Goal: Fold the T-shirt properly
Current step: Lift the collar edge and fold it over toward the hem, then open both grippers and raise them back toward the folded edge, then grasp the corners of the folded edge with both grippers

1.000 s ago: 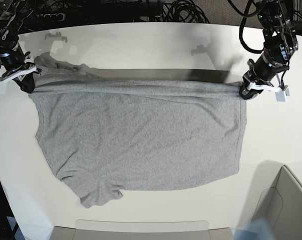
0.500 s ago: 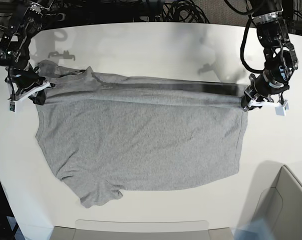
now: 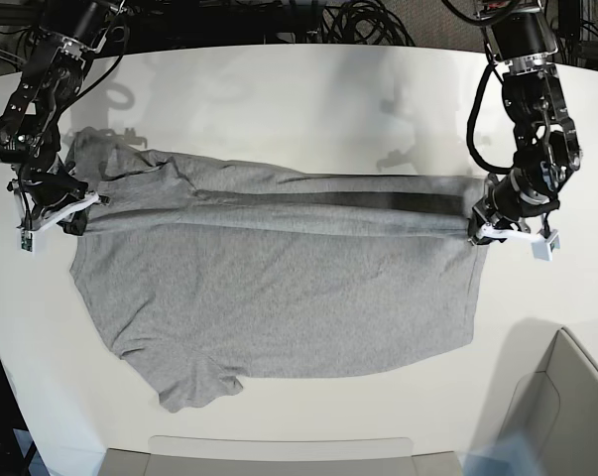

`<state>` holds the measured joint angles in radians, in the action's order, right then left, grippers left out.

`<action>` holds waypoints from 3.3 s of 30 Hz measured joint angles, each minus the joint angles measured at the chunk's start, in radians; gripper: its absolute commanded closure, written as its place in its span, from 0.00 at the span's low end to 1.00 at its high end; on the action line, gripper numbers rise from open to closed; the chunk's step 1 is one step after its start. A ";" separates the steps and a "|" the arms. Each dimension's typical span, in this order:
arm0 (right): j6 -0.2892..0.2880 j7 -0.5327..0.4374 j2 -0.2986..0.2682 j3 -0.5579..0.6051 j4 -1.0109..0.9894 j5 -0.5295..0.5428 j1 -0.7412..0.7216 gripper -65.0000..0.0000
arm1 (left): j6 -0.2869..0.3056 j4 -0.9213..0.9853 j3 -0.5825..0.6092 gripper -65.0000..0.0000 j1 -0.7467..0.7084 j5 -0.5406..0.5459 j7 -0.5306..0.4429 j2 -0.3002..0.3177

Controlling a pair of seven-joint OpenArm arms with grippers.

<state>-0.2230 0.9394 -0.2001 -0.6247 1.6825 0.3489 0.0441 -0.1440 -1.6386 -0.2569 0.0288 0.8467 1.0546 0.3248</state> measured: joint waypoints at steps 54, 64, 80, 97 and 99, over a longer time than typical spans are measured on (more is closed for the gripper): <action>0.011 -0.337 -0.055 0.163 -0.279 -0.068 -0.184 0.55 | -0.007 0.247 0.267 0.66 0.218 0.001 -0.212 0.063; -0.043 0.061 0.012 -0.225 -0.037 0.124 -0.081 0.55 | -0.019 0.040 0.263 0.66 0.036 0.005 -0.218 0.095; -0.202 0.095 0.044 -0.406 -0.252 0.312 0.091 0.55 | -0.006 -0.026 0.179 0.66 -0.062 0.002 -0.218 0.091; -0.241 0.059 0.045 -0.360 -0.302 0.253 -0.005 0.55 | 0.179 -0.132 0.036 0.67 -0.175 0.014 -0.206 0.090; -0.241 0.062 0.043 -0.361 -0.305 0.215 -0.008 0.55 | 0.269 -0.090 -0.047 0.63 -0.170 0.040 -0.203 0.072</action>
<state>-0.4644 1.0012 -0.1566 -0.9855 1.3773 0.5640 0.0357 0.1249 -1.7287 -0.3035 -0.1413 0.8867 0.8513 0.3973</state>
